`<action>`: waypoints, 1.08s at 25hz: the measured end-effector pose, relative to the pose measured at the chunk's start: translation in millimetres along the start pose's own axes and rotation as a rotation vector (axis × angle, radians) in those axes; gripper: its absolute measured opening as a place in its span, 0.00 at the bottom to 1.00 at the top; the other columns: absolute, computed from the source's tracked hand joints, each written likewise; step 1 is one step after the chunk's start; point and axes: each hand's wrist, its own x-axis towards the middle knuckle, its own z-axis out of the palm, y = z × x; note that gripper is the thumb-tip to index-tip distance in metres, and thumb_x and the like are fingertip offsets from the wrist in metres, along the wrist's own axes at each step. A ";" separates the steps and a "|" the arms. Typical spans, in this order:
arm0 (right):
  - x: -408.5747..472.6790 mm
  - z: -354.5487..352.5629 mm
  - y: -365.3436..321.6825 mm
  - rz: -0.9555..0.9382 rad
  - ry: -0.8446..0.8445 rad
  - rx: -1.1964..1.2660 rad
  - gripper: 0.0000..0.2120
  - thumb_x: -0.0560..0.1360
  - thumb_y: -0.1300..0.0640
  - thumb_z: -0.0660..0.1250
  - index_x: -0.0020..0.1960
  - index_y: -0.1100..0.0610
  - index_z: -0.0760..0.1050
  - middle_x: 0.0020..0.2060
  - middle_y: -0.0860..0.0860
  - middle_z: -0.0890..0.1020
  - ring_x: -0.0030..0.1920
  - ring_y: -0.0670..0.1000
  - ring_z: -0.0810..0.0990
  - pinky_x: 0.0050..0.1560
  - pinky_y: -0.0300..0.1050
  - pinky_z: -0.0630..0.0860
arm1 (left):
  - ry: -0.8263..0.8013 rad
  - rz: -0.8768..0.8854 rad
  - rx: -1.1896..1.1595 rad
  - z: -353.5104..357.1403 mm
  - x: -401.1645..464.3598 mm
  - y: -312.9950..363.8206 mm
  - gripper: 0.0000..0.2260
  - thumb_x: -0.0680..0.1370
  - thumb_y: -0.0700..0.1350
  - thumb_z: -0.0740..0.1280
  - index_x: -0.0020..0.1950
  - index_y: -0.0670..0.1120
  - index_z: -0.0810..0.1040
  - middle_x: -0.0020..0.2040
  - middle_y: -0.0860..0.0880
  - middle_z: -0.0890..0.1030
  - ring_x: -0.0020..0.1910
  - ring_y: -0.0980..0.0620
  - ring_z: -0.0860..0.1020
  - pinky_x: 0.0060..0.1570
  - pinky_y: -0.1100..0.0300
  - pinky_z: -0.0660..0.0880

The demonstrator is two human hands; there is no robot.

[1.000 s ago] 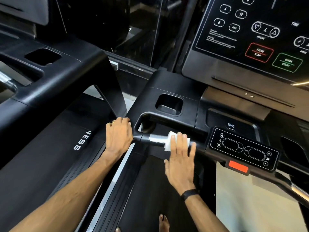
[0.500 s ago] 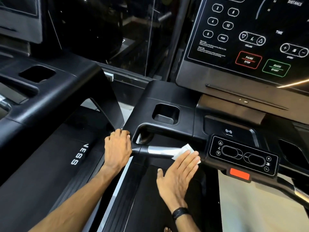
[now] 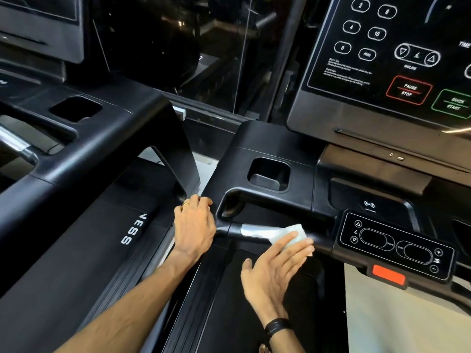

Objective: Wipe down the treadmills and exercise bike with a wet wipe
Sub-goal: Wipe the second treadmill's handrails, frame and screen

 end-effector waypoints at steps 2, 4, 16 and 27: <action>-15.0 7.7 2.4 -0.157 -0.058 -0.100 0.61 0.58 0.53 0.79 0.78 0.73 0.48 0.75 0.76 0.44 0.77 0.75 0.43 0.76 0.69 0.54 | -0.001 -0.004 -0.007 0.0 0.5 -0.2 0.07 0.77 0.39 0.66 0.54 0.45 0.80 0.48 0.45 0.79 0.46 0.42 0.79 0.47 0.44 0.74; -26.3 15.3 4.4 -0.279 -0.123 -0.178 0.60 0.58 0.52 0.79 0.78 0.72 0.51 0.75 0.76 0.47 0.77 0.75 0.46 0.75 0.68 0.52 | -0.004 -0.008 -0.012 -0.9 0.3 -0.3 0.07 0.77 0.39 0.66 0.54 0.45 0.80 0.48 0.45 0.79 0.46 0.42 0.79 0.47 0.43 0.74; -28.3 15.0 -14.9 -0.784 -0.129 -0.400 0.52 0.71 0.48 0.70 0.81 0.66 0.41 0.79 0.66 0.42 0.80 0.65 0.41 0.78 0.62 0.35 | -0.023 -0.037 -0.019 -3.8 0.9 0.2 0.09 0.76 0.39 0.65 0.54 0.45 0.81 0.50 0.46 0.80 0.49 0.43 0.79 0.48 0.46 0.72; 20.1 -11.6 -69.8 -0.689 -0.214 -0.330 0.51 0.66 0.50 0.73 0.79 0.68 0.51 0.74 0.65 0.64 0.77 0.63 0.60 0.78 0.66 0.43 | 0.008 -0.063 -0.107 -4.0 -0.4 1.9 0.19 0.73 0.43 0.52 0.52 0.43 0.81 0.48 0.46 0.81 0.46 0.43 0.78 0.46 0.47 0.72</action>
